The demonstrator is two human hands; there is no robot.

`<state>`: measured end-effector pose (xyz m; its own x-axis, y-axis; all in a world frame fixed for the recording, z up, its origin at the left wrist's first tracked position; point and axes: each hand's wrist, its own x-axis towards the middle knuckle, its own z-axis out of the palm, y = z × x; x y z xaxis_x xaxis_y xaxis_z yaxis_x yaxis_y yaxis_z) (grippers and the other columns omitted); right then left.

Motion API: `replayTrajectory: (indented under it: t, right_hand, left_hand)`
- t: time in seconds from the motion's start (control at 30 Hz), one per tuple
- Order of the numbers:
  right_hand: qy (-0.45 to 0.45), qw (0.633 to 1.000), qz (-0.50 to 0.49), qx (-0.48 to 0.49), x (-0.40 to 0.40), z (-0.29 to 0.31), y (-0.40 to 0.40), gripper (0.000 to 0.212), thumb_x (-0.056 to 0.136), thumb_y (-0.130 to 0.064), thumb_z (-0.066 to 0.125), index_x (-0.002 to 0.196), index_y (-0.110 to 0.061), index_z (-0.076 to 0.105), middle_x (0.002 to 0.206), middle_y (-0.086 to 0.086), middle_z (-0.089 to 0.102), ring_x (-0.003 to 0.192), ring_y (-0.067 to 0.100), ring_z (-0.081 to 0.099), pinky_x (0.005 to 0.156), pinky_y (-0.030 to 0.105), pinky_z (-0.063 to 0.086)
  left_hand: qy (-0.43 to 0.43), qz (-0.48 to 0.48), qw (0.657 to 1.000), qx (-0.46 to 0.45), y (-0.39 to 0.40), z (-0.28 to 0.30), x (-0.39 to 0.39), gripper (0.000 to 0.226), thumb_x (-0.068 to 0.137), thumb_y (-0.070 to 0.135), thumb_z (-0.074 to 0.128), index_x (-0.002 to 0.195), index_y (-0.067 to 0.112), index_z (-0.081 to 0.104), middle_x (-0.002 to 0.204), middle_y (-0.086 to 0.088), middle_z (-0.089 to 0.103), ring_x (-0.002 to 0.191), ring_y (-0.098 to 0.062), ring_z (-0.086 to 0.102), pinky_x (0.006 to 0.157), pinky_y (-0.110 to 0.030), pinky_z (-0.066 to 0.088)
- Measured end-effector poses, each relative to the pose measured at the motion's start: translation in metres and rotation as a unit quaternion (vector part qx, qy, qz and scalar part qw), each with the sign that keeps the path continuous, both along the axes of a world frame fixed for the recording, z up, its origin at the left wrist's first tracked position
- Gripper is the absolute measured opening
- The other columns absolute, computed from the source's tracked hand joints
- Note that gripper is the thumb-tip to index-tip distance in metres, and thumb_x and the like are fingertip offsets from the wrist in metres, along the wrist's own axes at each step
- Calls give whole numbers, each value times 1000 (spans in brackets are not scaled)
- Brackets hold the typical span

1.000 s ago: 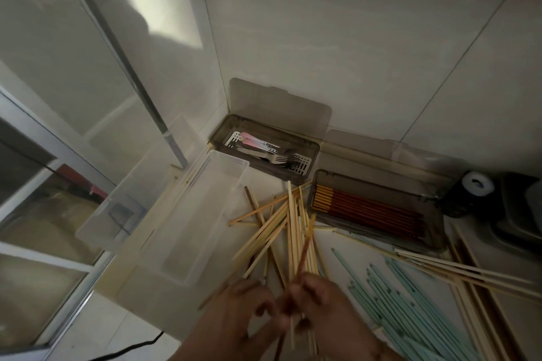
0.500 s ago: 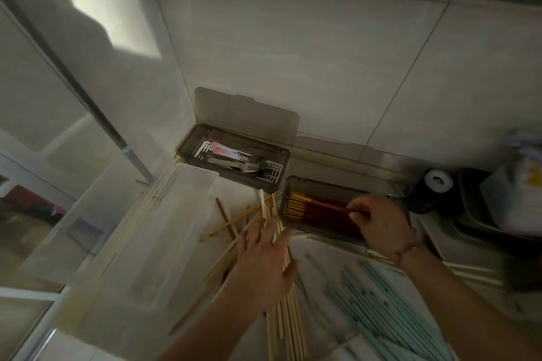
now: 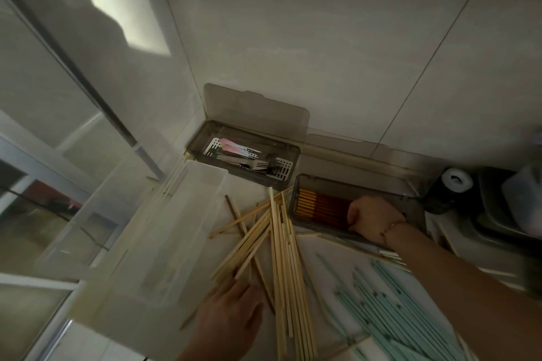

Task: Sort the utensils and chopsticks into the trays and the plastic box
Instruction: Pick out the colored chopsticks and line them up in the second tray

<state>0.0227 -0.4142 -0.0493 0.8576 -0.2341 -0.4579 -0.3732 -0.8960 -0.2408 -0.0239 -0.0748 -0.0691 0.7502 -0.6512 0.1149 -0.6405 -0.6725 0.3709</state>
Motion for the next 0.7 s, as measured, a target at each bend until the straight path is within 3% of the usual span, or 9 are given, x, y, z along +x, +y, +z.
replayTrajectory:
  t: [0.13, 0.23, 0.37, 0.43, 0.5, 0.6, 0.7]
  right_hand:
    - [-2, 1000, -17, 8, -1, -3, -4, 15, 77, -26, 78, 74, -28, 63, 102, 2, 67, 93, 20, 61, 81, 25, 49]
    - [-33, 999, -34, 15, -6, -1, -2, 13, 81, -32, 73, 75, -29, 62, 95, -1, 66, 88, 17, 60, 77, 28, 51]
    - [-150, 988, -30, -16, -17, 10, 16, 13, 89, -39, 59, 78, -33, 58, 75, -10, 61, 77, 14, 60, 59, 26, 47]
    - [-194, 981, -6, -23, -23, 18, 34, 9, 89, -40, 58, 81, -35, 57, 71, -13, 57, 73, 13, 59, 55, 24, 41]
    - [-217, 975, 23, -37, -31, 25, 56, 8, 88, -41, 57, 85, -34, 60, 76, -13, 59, 74, 13, 60, 56, 24, 39]
    - [-204, 976, 70, -14, -55, 29, 96, 18, 88, -48, 43, 86, -36, 56, 77, -14, 59, 69, 4, 56, 57, 22, 42]
    - [-113, 981, 124, 99, -86, 21, 146, 30, 84, -60, 33, 85, -39, 54, 69, -18, 55, 65, -2, 51, 62, 19, 43]
  left_hand:
    - [-14, 54, 997, 50, 36, -2, -12, 19, 69, 42, 55, 60, 26, 60, 62, 10, 55, 57, -14, 58, 40, -20, 43]
    - [24, 107, 987, 119, 50, 1, -18, 28, 68, 49, 50, 56, 26, 59, 58, 10, 55, 48, -16, 57, 33, -22, 39]
    - [98, 118, 973, 170, 50, 5, -23, 34, 44, 50, 83, 54, 30, 57, 55, 12, 57, 45, -11, 58, 31, -20, 36]
    - [128, 120, 970, 168, 46, 5, -25, 41, 33, 47, 87, 50, 28, 56, 50, 12, 54, 44, -9, 59, 31, -18, 34]
    - [141, 106, 970, 170, 43, 9, -26, 36, 41, 54, 78, 53, 28, 56, 52, 11, 57, 50, -6, 61, 37, -17, 39]
    - [185, 192, 957, 113, 41, 13, -31, 29, 68, 62, 54, 73, 34, 56, 85, 14, 65, 86, 0, 61, 75, -18, 49]
    - [258, 204, 941, 83, 37, 28, -39, 27, 70, 61, 57, 60, 36, 51, 82, 15, 64, 86, 4, 60, 81, -14, 47]
